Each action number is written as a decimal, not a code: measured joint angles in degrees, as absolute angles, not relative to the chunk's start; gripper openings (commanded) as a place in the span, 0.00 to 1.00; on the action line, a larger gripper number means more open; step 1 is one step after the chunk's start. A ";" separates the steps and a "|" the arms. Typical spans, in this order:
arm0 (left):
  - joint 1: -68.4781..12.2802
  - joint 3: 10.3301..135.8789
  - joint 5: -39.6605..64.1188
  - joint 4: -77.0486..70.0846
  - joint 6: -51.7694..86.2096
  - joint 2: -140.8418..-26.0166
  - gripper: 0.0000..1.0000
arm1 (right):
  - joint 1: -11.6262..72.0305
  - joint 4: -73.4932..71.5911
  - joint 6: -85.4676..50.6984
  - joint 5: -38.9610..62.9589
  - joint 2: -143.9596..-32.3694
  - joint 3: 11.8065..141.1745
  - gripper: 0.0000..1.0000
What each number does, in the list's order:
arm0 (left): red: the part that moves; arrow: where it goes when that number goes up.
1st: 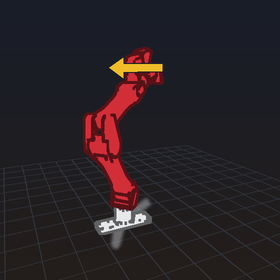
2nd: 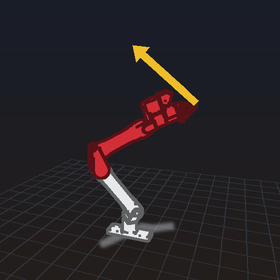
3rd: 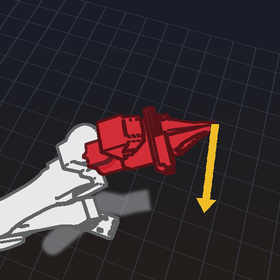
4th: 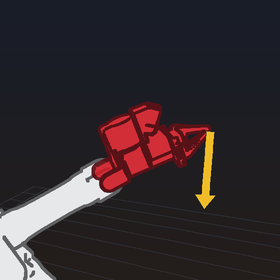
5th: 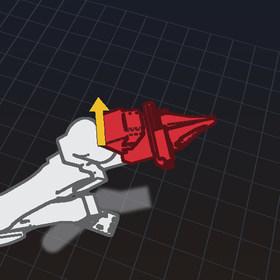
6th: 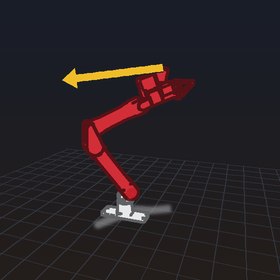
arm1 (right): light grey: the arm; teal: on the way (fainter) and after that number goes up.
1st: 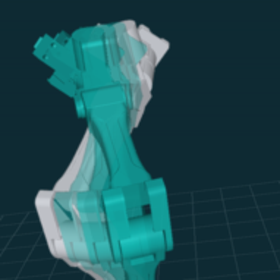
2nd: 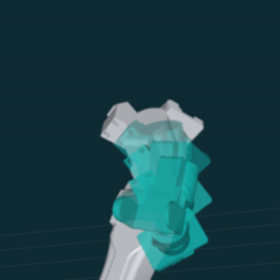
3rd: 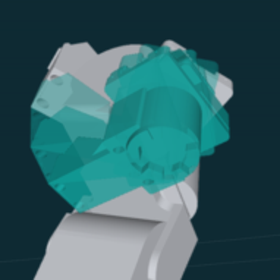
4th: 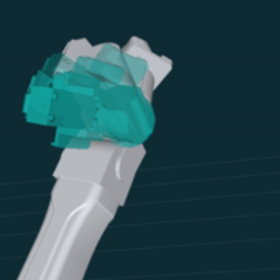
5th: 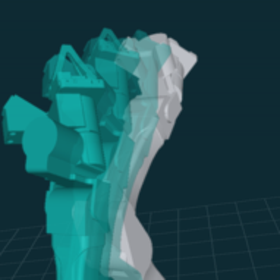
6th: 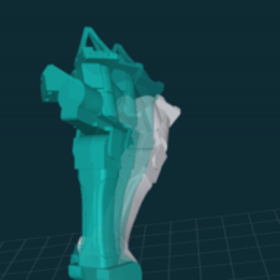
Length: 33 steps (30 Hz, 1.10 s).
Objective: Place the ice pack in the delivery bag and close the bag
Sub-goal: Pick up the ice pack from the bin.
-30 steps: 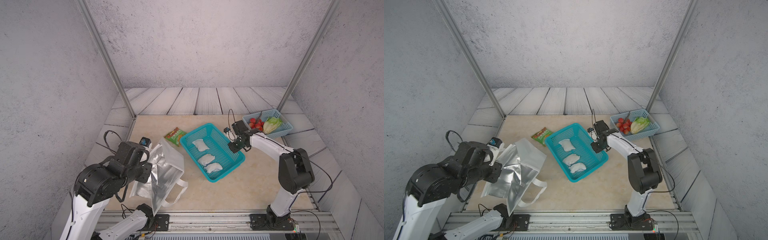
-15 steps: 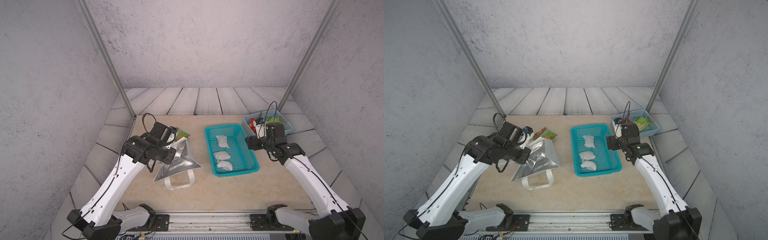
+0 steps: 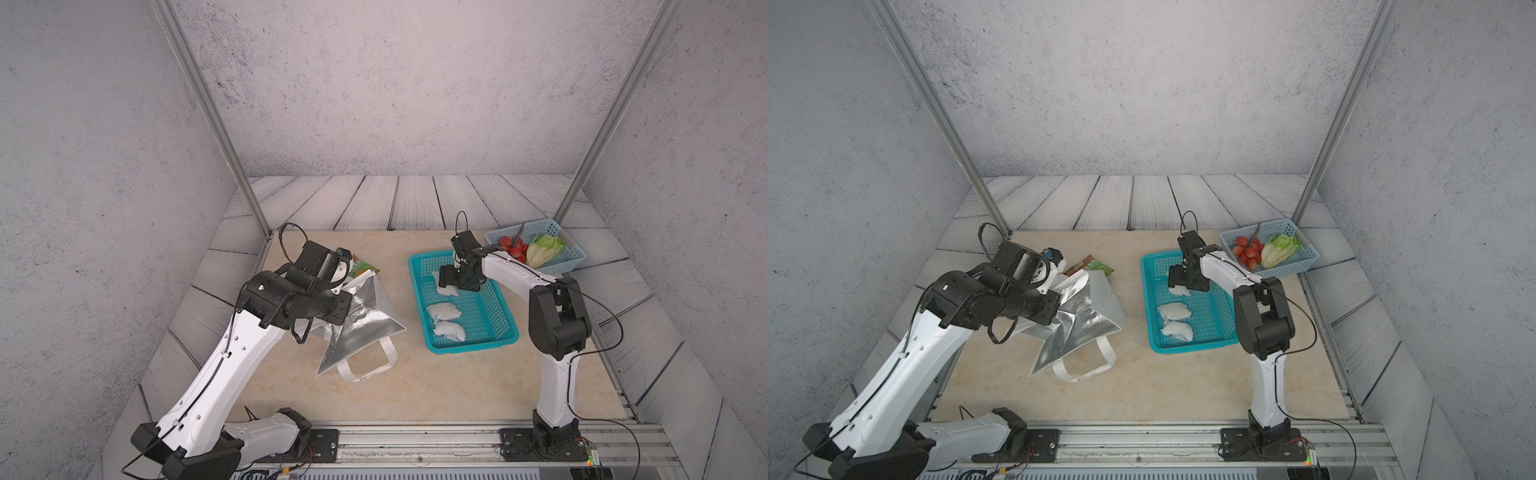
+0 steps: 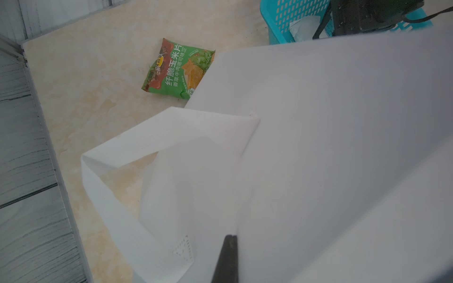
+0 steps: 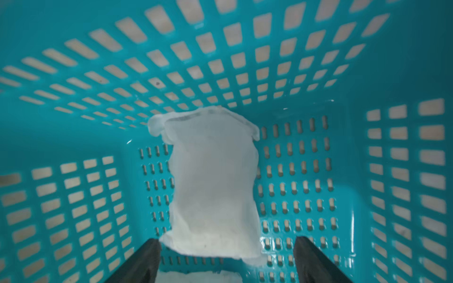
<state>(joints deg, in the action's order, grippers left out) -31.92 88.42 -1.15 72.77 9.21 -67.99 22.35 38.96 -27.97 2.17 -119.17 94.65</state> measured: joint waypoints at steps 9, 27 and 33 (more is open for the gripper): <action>-31.92 88.42 -1.78 73.87 10.11 -66.46 0.00 | 22.85 38.06 -29.45 -1.63 -128.35 104.05 0.77; -31.92 87.90 -0.51 70.04 14.55 -67.13 0.00 | 23.07 33.98 -27.64 -0.14 -117.93 92.99 0.62; -31.92 85.86 -0.14 69.32 14.90 -67.05 0.00 | 23.70 34.89 -28.62 0.12 -119.66 90.19 0.71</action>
